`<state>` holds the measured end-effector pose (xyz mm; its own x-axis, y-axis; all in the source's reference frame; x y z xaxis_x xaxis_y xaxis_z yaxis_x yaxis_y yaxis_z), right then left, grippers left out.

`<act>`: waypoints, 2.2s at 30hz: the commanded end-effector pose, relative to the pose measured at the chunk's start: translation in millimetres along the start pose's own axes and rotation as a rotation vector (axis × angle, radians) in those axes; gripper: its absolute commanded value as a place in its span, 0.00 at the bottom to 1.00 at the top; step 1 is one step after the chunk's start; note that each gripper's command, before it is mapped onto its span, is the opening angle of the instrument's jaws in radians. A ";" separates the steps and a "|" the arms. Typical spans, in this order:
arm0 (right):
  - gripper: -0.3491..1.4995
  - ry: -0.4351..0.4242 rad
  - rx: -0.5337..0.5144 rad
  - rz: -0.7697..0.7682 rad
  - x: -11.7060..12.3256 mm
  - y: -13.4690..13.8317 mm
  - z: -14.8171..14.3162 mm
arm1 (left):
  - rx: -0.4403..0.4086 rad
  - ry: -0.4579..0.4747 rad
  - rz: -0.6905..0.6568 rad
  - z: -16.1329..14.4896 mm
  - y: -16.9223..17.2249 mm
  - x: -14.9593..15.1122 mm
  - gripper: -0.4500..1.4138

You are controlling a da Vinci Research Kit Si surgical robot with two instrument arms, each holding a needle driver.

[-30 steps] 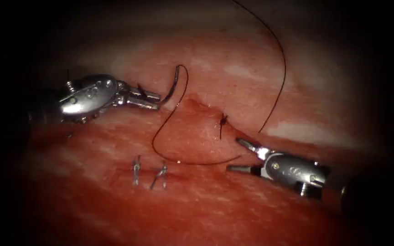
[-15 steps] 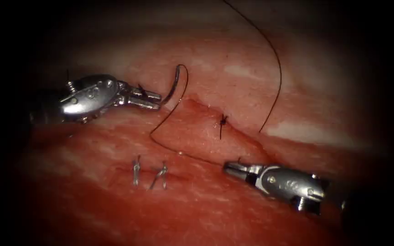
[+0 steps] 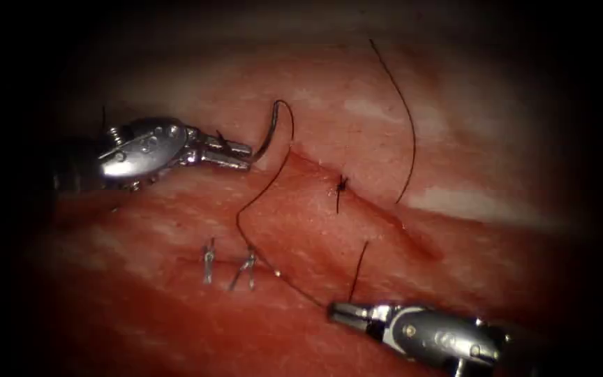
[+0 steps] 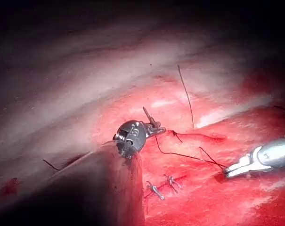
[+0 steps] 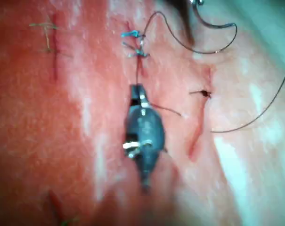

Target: Wound Closure

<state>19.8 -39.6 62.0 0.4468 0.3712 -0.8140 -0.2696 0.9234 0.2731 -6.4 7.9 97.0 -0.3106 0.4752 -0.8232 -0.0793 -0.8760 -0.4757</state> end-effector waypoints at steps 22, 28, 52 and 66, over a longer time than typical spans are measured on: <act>0.00 0.025 0.036 -0.005 2.8 -4.0 0.7 | -0.008 0.003 -0.010 0.5 -0.4 -0.8 0.00; 0.00 0.039 0.057 0.007 3.0 -5.0 0.9 | -0.007 0.003 -0.020 0.6 -0.7 -1.1 0.00; 0.85 0.157 -0.009 0.023 3.9 -4.7 0.0 | -0.008 0.003 -0.017 0.5 -0.9 -1.4 0.00; 0.64 0.074 -0.180 0.048 -2.2 6.1 -10.0 | -0.003 0.002 -0.021 0.8 -1.0 -1.8 0.00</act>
<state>8.5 -36.1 59.1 0.3701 0.4009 -0.8380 -0.4405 0.8700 0.2216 -6.0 8.0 98.5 -0.3075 0.4937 -0.8134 -0.0845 -0.8656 -0.4935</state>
